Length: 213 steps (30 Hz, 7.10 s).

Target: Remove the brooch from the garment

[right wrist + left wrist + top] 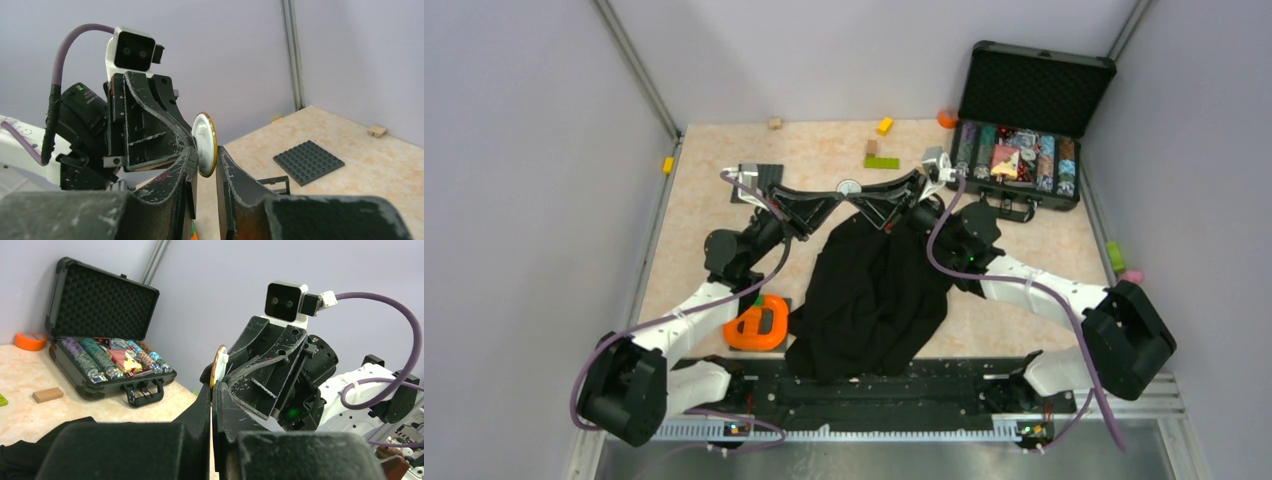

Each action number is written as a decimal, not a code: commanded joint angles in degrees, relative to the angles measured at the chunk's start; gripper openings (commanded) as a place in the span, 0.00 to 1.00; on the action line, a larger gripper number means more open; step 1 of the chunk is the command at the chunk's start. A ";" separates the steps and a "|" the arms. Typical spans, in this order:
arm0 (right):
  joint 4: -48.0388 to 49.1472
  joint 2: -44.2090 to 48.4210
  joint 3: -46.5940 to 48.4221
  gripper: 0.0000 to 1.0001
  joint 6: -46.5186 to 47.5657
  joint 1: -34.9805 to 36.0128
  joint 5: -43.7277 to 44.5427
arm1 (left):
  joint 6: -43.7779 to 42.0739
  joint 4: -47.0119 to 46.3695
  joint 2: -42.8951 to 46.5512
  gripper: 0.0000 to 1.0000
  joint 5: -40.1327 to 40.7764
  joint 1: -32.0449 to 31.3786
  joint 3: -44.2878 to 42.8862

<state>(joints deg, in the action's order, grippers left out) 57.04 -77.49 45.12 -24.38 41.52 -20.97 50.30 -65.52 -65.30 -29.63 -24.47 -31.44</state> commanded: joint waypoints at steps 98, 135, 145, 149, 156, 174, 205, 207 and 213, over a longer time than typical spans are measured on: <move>14.21 -2.57 -4.02 0.00 -23.10 -4.69 4.18 | -0.39 9.12 8.06 0.72 -4.07 6.58 -0.31; 22.80 -9.03 1.62 0.00 -34.81 -4.74 -16.84 | 12.56 -8.04 -6.52 0.31 -22.26 6.64 -7.71; 19.25 -9.10 2.81 0.00 -32.47 -4.00 -16.90 | 9.65 -3.81 -5.75 0.00 -22.66 6.37 -8.22; 11.65 -6.84 2.84 0.04 -26.98 -3.68 -13.88 | 4.54 2.17 -3.08 0.00 -21.04 5.65 -8.06; -3.38 -2.17 3.13 0.17 -14.95 -2.09 -5.42 | -3.11 15.00 1.98 0.00 -17.68 4.20 -9.27; -14.01 0.10 4.92 0.16 -5.88 1.10 7.20 | -4.09 12.92 3.27 0.00 -15.98 2.54 -7.90; -14.91 -1.63 5.49 0.23 -2.05 2.90 15.15 | -7.54 9.54 6.41 0.00 -9.05 0.21 -3.49; -17.09 -1.08 5.55 0.23 0.54 3.27 15.71 | -8.52 12.48 7.25 0.00 -9.06 0.23 -4.42; -18.08 1.12 4.36 0.27 7.65 3.40 13.07 | -9.62 16.26 7.69 0.00 -9.17 0.22 -6.27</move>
<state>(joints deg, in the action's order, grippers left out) 44.60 -77.41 48.53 -25.89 44.88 -10.20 41.21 -48.40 -60.01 -32.29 -22.31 -34.04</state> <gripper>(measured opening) 0.268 0.012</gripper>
